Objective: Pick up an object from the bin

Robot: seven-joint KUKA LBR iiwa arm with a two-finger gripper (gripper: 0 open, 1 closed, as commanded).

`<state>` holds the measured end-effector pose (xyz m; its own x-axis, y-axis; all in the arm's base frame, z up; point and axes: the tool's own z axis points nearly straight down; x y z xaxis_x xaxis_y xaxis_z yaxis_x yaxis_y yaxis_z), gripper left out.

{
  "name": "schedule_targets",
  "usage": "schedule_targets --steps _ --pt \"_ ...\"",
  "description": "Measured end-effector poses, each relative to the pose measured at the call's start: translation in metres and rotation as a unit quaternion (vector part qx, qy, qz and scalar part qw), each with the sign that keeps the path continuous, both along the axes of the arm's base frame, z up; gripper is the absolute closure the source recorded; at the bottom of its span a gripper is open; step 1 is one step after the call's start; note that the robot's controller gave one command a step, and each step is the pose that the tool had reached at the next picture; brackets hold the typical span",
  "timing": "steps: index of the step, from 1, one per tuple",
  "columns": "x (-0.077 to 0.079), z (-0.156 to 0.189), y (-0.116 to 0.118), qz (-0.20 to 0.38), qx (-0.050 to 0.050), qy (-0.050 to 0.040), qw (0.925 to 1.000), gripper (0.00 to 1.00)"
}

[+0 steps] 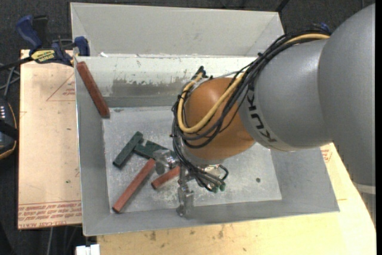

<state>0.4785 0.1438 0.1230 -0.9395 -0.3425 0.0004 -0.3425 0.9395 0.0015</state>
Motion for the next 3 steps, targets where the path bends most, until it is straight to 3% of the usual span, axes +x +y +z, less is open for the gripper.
schedule_targets --steps 1,2,3 --pt "0.059 -0.034 -0.012 -0.011 0.001 -0.0027 0.9999 0.00" --pt "0.050 -0.051 -0.010 0.127 0.001 -0.0043 0.9919 1.00" --pt "0.050 -0.051 -0.010 0.127 0.001 -0.0042 0.9919 1.00"
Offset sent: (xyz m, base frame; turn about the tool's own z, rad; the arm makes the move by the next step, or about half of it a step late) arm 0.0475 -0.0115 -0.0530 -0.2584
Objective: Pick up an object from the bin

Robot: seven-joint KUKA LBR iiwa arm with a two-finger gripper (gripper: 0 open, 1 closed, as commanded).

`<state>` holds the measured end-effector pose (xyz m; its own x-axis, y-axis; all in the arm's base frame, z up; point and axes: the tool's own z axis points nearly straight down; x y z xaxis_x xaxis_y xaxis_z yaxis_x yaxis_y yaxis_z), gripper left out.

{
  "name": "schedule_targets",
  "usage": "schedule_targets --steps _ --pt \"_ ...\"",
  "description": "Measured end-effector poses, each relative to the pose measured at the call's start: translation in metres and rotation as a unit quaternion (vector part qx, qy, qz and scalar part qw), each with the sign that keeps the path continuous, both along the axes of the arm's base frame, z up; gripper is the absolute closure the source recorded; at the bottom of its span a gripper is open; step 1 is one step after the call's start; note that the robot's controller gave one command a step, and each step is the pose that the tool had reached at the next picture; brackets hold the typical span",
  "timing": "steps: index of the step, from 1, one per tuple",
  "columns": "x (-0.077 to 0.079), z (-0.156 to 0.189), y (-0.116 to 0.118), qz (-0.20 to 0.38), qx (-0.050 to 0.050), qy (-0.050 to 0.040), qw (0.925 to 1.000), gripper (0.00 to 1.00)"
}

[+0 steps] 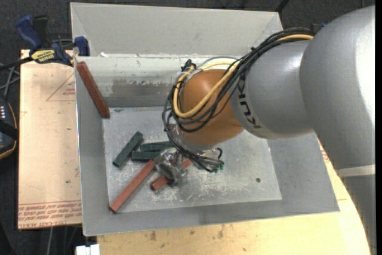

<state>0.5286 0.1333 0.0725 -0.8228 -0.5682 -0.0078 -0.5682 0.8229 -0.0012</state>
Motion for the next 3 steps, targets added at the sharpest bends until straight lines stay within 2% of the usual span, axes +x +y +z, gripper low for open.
schedule_targets --steps 1,2,3 --pt "-0.012 0.043 -0.002 0.036 -0.001 0.0056 0.9993 1.00" --pt "-0.019 0.119 0.049 0.054 -0.001 0.0039 0.9985 1.00" --pt "-0.021 0.165 0.084 0.041 0.001 0.0002 0.9991 1.00"
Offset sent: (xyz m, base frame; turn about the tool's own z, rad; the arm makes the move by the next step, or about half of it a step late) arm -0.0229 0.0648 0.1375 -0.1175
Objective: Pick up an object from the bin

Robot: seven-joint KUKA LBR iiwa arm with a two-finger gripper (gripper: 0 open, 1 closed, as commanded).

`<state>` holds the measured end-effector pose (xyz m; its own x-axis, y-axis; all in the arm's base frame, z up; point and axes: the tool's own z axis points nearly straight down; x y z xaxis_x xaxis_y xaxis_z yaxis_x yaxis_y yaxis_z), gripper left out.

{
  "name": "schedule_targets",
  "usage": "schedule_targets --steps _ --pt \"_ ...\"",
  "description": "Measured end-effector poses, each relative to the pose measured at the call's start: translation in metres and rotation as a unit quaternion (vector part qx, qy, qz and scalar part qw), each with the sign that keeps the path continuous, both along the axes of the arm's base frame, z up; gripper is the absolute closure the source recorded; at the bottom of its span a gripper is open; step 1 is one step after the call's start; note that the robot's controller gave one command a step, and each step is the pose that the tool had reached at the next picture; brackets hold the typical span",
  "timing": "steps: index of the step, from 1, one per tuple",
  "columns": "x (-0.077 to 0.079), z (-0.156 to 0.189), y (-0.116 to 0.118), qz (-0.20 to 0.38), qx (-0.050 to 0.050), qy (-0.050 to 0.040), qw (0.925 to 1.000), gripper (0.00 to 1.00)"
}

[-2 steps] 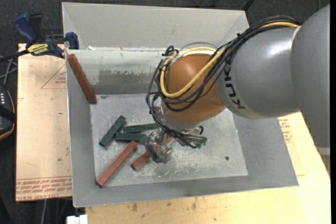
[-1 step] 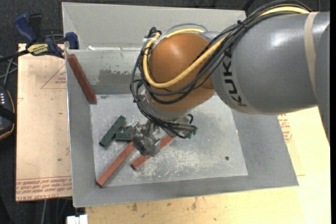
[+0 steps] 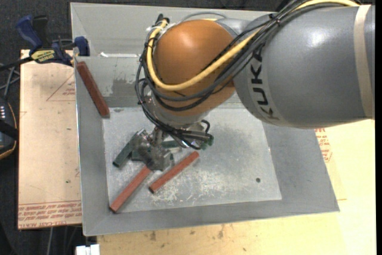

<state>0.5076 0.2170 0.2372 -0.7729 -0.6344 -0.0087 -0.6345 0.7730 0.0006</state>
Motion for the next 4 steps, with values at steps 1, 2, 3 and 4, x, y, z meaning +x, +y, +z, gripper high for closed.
schedule_targets --steps 1,2,3,4 --pt "0.037 -0.056 -0.047 -0.010 -0.001 -0.0010 0.9999 1.00" --pt "-0.001 -0.091 -0.015 0.142 -0.002 0.0032 0.9899 0.00" --pt "-0.001 -0.091 -0.016 0.140 -0.002 0.0029 0.9901 0.00" --pt "0.038 -0.166 -0.005 0.250 -0.002 -0.0002 0.9682 1.00"
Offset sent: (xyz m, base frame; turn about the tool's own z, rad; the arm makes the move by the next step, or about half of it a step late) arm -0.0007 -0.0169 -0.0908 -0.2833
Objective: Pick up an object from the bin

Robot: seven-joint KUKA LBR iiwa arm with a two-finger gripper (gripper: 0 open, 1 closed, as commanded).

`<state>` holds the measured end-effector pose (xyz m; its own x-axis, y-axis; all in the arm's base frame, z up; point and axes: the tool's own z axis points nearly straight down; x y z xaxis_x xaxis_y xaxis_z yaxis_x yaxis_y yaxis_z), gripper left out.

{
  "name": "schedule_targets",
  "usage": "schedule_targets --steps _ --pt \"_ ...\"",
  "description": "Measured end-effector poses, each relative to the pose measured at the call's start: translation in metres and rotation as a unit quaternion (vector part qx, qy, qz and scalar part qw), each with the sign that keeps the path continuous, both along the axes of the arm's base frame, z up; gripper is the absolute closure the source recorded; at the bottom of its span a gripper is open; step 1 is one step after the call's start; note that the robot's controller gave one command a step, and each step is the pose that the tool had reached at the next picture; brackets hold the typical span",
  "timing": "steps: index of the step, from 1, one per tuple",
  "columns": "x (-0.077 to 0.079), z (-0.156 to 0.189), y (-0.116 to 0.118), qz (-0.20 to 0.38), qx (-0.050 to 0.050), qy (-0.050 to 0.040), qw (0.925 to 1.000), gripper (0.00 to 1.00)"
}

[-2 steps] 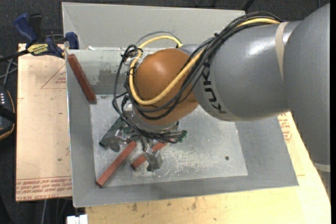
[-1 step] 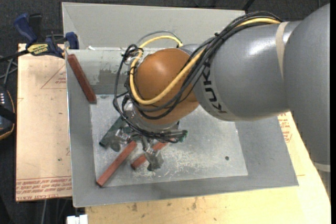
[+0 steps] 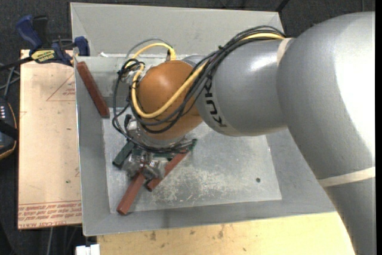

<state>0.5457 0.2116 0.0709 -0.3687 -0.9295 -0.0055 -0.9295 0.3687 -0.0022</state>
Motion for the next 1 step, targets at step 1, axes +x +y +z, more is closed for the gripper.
schedule_targets --steps 1 --pt "0.0000 0.0000 0.0000 0.000 0.000 0.0001 1.0000 1.00"
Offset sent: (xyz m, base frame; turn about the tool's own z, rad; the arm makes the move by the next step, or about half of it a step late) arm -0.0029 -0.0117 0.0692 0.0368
